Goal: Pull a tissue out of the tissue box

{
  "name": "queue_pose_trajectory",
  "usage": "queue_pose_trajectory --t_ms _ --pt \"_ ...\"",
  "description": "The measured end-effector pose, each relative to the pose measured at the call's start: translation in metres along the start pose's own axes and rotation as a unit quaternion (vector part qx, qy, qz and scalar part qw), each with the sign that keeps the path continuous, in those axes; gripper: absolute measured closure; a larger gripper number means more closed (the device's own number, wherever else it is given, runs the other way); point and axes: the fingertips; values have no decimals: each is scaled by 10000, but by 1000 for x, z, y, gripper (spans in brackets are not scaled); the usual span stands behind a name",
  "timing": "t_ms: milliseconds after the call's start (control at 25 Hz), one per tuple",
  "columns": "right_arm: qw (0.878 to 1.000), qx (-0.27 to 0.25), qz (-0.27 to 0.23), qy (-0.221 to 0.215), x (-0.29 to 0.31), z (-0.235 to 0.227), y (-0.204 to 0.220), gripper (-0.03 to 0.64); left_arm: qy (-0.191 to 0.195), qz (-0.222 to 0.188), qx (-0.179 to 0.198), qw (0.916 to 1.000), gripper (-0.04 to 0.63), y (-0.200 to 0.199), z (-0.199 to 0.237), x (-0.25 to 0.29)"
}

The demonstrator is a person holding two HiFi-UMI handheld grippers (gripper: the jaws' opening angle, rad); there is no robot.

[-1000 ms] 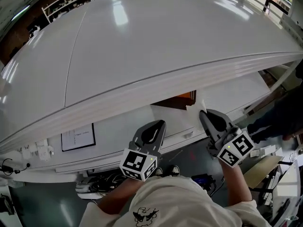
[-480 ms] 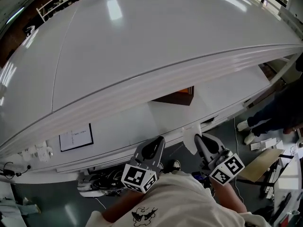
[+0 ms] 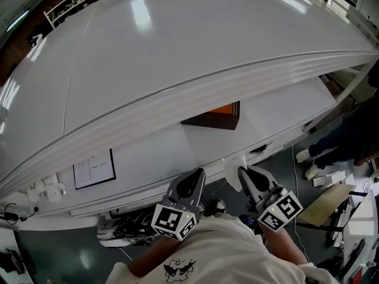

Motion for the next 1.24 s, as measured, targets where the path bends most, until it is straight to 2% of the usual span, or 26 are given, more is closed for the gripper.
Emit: queue_pose_trajectory --t_ms 520,1240 --pt "9999 -10 139 46 -1 5 8 601 41 -110 -45 9999 588 -6 -5 1" --pt "9998 -46 177 76 -1 4 12 601 55 -56 -120 9999 588 -1 -6 6"
Point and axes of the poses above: the fingertips, and each gripper's own axes: x forward along the fingers, z to its left, y out of its underside, and after that the axes turned 15 degrees about -z, right-handed
